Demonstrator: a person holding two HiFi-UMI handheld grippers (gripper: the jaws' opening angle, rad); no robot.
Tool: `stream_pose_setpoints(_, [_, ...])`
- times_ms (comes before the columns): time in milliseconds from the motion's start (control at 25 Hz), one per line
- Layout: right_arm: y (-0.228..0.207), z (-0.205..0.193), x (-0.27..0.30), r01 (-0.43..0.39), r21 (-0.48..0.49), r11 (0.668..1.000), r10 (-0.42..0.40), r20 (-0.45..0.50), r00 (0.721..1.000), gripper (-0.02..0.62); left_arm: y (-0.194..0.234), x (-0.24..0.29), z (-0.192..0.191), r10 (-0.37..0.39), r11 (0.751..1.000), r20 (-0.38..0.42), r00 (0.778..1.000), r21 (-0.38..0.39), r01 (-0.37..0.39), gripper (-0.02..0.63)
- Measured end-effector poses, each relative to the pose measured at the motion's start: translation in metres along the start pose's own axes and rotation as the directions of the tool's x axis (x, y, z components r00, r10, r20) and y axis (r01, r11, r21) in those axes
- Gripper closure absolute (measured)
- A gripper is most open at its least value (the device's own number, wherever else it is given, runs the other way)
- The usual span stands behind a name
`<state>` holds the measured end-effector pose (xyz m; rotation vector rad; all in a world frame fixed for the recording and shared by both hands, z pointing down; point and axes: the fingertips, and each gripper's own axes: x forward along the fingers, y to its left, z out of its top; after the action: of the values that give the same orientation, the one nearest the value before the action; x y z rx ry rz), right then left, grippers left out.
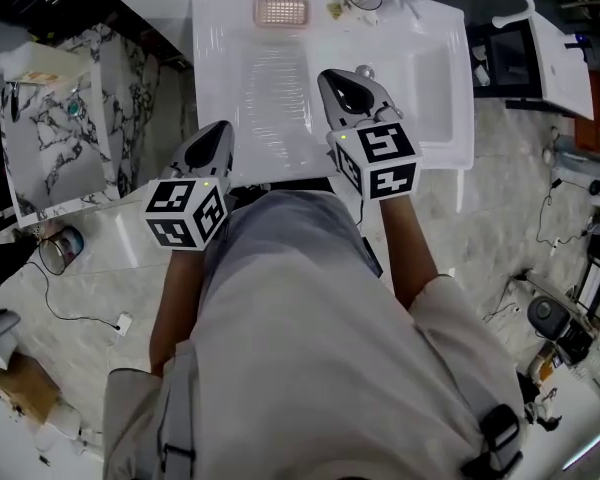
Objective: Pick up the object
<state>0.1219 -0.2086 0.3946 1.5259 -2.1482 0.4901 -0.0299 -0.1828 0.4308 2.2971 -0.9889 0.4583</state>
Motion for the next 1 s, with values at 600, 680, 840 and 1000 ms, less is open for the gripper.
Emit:
stream_pose_setpoints(600, [-0.023,0.005,0.043,-0.078,-0.128,0.989,0.068,-0.079,0.995,0.581,0.01,0.012,-0.001,0.051,0.998,-0.022,0.998,-0.046,-0.052,0.603])
stream_pose_setpoints(680, [-0.022,0.005,0.047,-0.09,-0.138,0.986,0.079,-0.081,0.994,0.581,0.009,0.012,-0.004,0.058,0.997,-0.03,0.998,-0.051,-0.059,0.603])
stream_pose_setpoints(840, [-0.022,0.003,0.056,-0.112,-0.166,0.98,0.099,-0.088,0.991,0.58,0.009,0.011,-0.009,0.075,0.996,-0.042,0.996,-0.053,-0.077,0.603])
stream_pose_setpoints(1000, [-0.025,0.002,0.068,-0.118,-0.189,0.975,0.101,-0.098,0.99,0.578,0.011,0.01,-0.011,0.093,0.994,-0.042,0.995,-0.058,-0.095,0.603])
